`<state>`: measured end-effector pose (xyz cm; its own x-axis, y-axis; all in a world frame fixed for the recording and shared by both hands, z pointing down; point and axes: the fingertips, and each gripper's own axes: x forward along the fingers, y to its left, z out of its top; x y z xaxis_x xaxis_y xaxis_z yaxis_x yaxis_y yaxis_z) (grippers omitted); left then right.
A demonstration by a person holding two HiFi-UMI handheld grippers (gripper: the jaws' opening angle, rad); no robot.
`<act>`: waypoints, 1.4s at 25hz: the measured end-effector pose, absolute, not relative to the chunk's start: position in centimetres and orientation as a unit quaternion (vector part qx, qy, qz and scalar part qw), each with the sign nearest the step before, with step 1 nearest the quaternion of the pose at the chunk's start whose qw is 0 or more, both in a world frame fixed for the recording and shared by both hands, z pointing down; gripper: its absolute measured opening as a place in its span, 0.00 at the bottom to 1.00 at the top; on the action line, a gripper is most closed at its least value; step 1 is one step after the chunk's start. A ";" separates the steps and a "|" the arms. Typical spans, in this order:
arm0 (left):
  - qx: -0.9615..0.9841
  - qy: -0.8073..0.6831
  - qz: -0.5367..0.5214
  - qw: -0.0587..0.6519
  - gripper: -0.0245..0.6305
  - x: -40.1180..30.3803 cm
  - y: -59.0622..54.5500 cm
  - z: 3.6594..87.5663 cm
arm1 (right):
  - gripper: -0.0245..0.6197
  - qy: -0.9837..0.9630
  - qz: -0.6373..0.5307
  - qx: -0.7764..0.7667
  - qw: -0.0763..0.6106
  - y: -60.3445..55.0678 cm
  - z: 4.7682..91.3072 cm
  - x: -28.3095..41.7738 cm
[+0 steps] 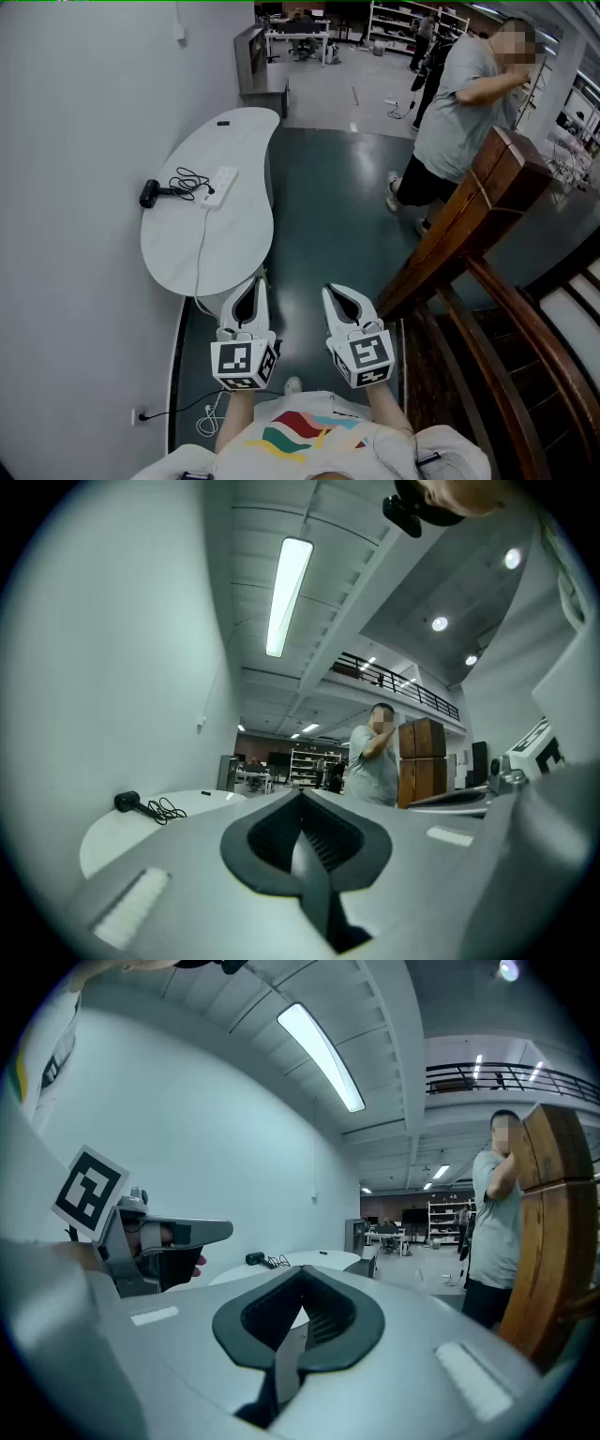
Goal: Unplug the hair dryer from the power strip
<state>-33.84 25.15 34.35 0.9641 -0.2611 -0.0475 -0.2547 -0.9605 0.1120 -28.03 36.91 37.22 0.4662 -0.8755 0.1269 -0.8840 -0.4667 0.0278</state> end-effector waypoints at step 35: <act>0.990 -0.129 -0.019 0.058 0.04 -22.0 13.8 37.4 | 0.05 -0.544 0.044 0.837 0.029 25.4 40.1 -16.9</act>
